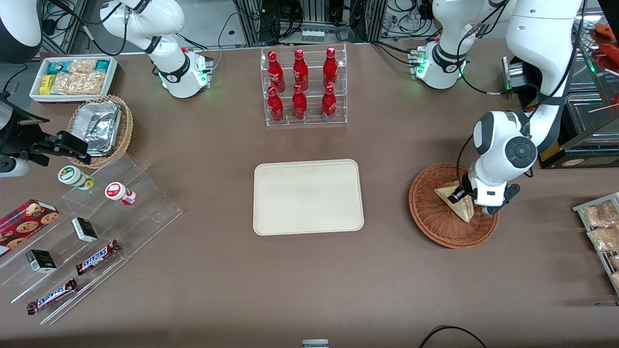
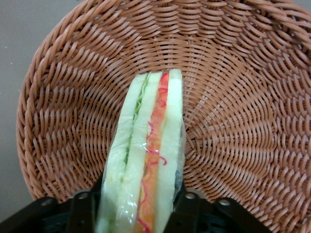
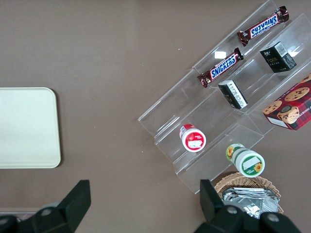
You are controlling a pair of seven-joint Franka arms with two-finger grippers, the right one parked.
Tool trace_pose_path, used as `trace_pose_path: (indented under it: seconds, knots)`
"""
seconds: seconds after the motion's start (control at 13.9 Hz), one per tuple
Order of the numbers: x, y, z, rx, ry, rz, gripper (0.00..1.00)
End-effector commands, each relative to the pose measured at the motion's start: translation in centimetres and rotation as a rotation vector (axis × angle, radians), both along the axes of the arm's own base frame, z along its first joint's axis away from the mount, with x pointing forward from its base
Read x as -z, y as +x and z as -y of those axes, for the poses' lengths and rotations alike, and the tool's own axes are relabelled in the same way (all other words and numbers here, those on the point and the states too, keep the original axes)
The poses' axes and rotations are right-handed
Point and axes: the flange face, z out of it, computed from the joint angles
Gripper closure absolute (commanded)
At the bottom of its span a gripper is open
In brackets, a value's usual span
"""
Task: Place sandwich from basket to tray
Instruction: 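Lower the left gripper onto the sandwich in the basket and close it, then lift the sandwich and carry it over the cream tray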
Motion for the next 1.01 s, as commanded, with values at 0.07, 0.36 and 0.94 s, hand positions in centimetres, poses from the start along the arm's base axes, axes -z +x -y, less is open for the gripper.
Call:
trace_pose_path:
  seconds: [0.07,0.36,0.94]
  knots:
    - [-3.2,1.1,0.6,-0.016,0.005,-0.012,1.0]
    - [-5.3,2.1,4.5,0.076,0.014,-0.039,1.0]
    - [-7.6,3.3,22.2,0.391,0.029,-0.065,1.0]
